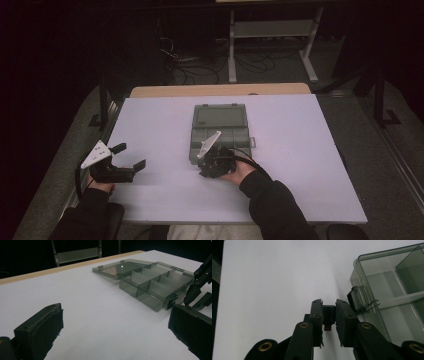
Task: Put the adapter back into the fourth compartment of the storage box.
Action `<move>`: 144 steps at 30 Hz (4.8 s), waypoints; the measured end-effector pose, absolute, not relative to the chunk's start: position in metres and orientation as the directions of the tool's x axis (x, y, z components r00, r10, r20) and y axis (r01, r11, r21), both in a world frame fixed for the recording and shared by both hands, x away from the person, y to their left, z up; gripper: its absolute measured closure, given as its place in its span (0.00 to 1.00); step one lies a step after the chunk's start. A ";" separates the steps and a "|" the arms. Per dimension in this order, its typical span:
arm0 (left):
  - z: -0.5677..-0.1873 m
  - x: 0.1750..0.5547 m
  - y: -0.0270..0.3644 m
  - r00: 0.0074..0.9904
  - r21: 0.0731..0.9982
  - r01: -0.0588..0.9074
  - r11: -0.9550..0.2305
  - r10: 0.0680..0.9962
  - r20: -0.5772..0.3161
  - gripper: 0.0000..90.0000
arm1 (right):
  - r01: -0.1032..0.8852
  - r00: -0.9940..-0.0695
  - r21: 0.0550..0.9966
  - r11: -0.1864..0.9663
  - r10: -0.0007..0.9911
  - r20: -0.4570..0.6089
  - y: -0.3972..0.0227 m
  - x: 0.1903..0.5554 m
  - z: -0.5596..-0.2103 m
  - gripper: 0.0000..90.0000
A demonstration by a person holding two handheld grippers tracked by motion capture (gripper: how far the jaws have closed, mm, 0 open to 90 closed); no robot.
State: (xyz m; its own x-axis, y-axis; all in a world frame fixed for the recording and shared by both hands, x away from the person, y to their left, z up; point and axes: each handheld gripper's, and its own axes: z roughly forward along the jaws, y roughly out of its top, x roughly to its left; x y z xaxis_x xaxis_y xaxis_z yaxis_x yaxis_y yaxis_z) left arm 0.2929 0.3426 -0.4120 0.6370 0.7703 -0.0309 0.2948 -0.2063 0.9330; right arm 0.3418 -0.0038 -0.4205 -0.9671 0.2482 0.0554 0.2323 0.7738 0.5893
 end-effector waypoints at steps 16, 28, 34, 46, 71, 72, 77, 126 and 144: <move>-0.412 0.293 0.343 0.636 0.933 0.296 -0.206 0.771 -0.031 0.00 | 0.238 -0.960 0.632 0.737 0.278 0.038 -0.017 0.345 -0.395 0.84; -0.412 0.293 0.343 0.635 0.933 0.296 -0.204 0.772 -0.033 0.00 | 0.244 -0.953 0.657 0.713 0.300 0.028 -0.031 0.350 -0.380 0.84; -0.412 0.293 0.343 0.635 0.933 0.297 -0.205 0.772 -0.033 0.00 | 0.248 -0.950 0.657 0.713 0.311 0.020 -0.036 0.352 -0.375 0.84; -0.412 0.293 0.343 0.634 0.932 0.297 -0.205 0.773 -0.032 0.00 | 0.264 -0.937 0.666 0.698 0.350 0.005 -0.050 0.359 -0.364 0.84; -0.412 0.293 0.343 0.633 0.932 0.298 -0.205 0.774 -0.032 0.00 | 0.309 -0.905 0.660 0.684 0.426 -0.018 -0.074 0.380 -0.355 0.84; -0.412 0.293 0.343 0.633 0.932 0.298 -0.205 0.774 -0.032 0.00 | 0.309 -0.905 0.660 0.684 0.426 -0.018 -0.074 0.380 -0.355 0.84; -0.412 0.293 0.343 0.632 0.932 0.299 -0.205 0.774 -0.032 0.00 | 0.320 -0.897 0.648 0.691 0.441 -0.027 -0.079 0.388 -0.352 0.84; -0.412 0.293 0.343 0.631 0.933 0.298 -0.199 0.775 -0.036 0.00 | 0.489 -0.807 0.578 0.653 0.590 0.017 -0.112 0.443 -0.377 0.84; -0.412 0.293 0.344 0.632 0.933 0.298 -0.200 0.774 -0.036 0.00 | 0.510 -0.810 0.522 0.683 0.586 0.024 -0.107 0.450 -0.393 0.84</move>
